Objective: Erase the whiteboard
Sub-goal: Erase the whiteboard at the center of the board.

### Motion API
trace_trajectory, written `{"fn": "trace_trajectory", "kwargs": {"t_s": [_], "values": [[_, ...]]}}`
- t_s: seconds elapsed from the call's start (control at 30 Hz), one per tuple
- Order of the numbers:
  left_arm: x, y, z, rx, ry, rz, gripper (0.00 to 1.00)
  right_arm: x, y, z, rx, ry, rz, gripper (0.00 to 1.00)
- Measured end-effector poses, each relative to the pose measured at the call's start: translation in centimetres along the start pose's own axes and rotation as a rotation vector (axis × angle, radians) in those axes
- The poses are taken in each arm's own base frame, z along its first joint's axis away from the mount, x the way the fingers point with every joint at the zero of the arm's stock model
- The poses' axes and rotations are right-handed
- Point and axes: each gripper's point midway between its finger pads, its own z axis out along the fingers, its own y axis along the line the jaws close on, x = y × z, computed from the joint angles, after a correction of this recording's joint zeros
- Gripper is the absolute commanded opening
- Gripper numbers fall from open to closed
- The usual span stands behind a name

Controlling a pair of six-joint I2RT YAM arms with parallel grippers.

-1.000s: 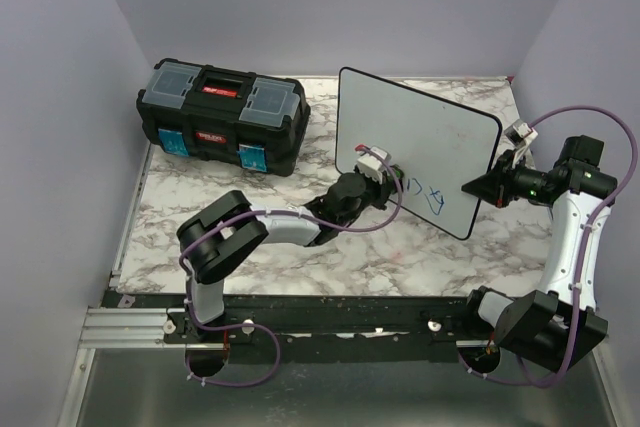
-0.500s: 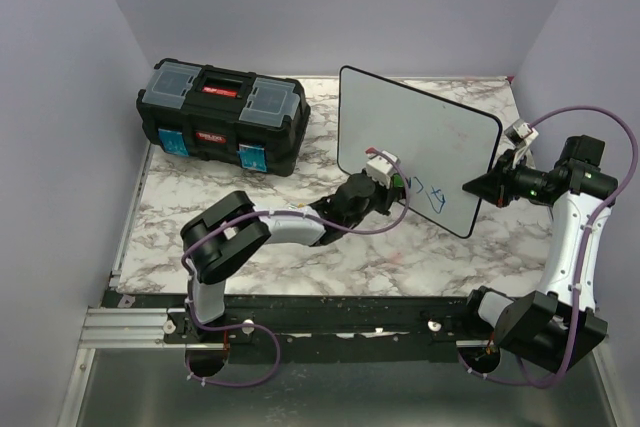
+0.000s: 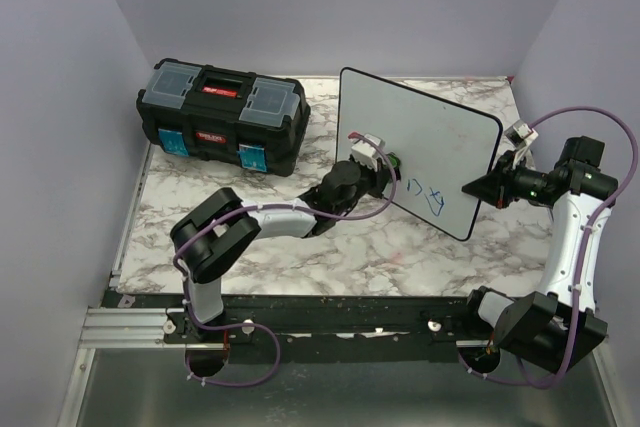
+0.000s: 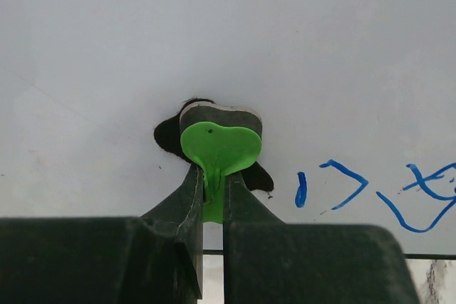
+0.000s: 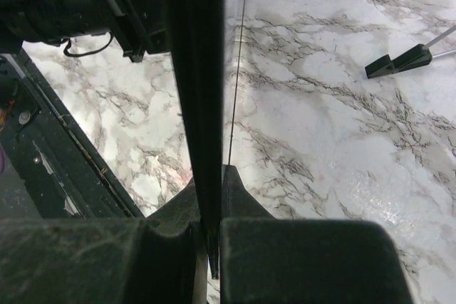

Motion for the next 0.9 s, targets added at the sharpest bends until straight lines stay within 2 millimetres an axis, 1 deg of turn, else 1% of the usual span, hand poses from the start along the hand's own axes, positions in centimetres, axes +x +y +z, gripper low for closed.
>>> {"fn": "trace_trajectory", "kwargs": {"t_s": [0.1, 0.3, 0.4, 0.5, 0.67, 0.8, 0.9], "values": [[0.8, -0.7, -0.1, 0.013, 0.0, -0.008, 0.0, 0.0, 0.0, 0.0, 0.0, 0.0, 0.0, 0.01], [3.4, -4.9, -0.7, 0.086, 0.041, 0.006, 0.0, -0.1, -0.1, -0.1, 0.005, -0.002, -0.007, 0.01], [3.9, -6.4, -0.9, 0.113, 0.061, 0.032, 0.0, -0.1, 0.0, -0.1, 0.006, -0.003, -0.012, 0.01], [3.8, -6.4, -0.8, 0.111, 0.071, 0.058, 0.0, -0.1, -0.1, -0.1, 0.007, -0.003, -0.02, 0.01], [3.2, -5.5, -0.7, 0.106, 0.085, 0.065, 0.0, -0.1, 0.0, -0.1, 0.006, -0.003, -0.02, 0.01], [2.2, -4.2, -0.5, 0.094, 0.074, 0.051, 0.0, -0.1, 0.0, -0.1, 0.005, -0.003, -0.02, 0.01], [2.1, -3.8, -0.4, 0.091, 0.074, 0.031, 0.0, -0.1, 0.0, -0.1, 0.005, -0.003, -0.021, 0.01]]}}
